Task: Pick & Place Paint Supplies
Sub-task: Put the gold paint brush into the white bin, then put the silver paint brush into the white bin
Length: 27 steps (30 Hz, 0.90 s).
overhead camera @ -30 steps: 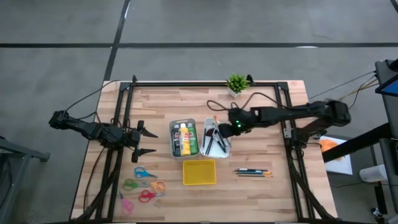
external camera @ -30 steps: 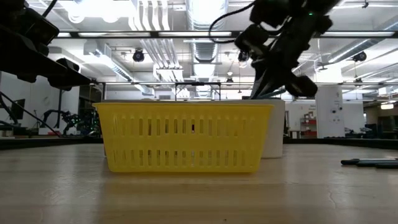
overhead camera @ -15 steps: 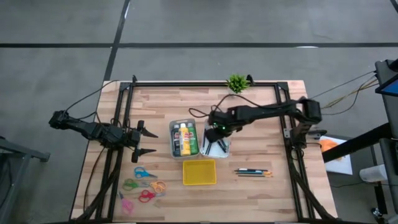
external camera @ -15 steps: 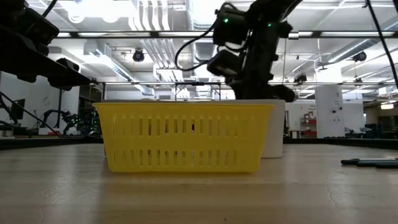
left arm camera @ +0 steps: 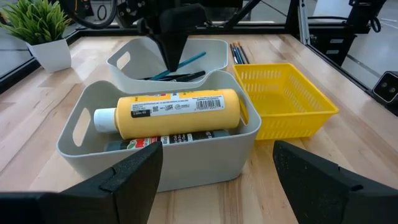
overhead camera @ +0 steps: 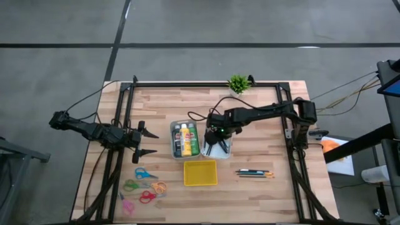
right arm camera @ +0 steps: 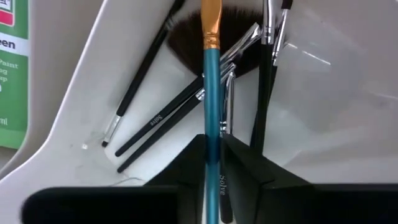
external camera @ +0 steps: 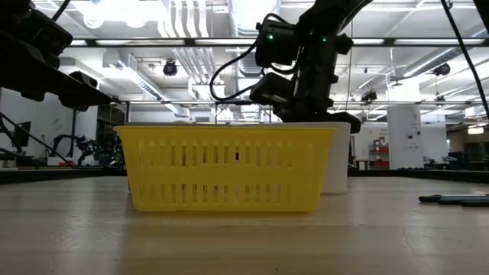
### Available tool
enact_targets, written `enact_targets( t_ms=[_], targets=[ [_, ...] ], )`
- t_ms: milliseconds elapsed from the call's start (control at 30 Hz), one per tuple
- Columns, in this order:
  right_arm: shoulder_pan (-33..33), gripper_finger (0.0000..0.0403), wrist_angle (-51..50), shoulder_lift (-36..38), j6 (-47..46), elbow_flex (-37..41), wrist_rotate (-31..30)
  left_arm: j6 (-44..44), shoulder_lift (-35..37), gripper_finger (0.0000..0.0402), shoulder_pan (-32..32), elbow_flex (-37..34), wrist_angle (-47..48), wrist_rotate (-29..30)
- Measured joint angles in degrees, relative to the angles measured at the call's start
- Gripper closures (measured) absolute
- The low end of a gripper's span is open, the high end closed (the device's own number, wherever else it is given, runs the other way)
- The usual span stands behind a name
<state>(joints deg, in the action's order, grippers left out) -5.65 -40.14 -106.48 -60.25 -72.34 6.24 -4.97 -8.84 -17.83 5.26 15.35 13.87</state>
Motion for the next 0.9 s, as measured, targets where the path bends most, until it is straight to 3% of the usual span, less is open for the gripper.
enact_targets(
  t_ms=[200, 500, 700, 900],
  targets=[
    [0.0, 0.0302, 0.0, 0.03, 1.14, 0.12, 0.06, 0.0, 0.0, 0.0096, -0.02, 0.0, 0.0, 0.0],
    [-0.22, 0.0298, -0.16, 0.7, 5.83, -0.96, -0.07, 0.0, 0.0, 0.0096, -0.01, -0.01, 0.0, 0.0],
    [-1.18, 0.0298, -2.21, 5.41, 13.37, -1.13, -0.24, 0.0, 0.0, 0.0096, 0.0, -0.02, 0.0, 0.0],
    [-1.38, 0.0298, -4.79, 12.59, 29.23, -0.96, -4.31, 0.0, 0.0, 0.0096, -0.02, 0.0, 0.0, 0.0]
  ],
)
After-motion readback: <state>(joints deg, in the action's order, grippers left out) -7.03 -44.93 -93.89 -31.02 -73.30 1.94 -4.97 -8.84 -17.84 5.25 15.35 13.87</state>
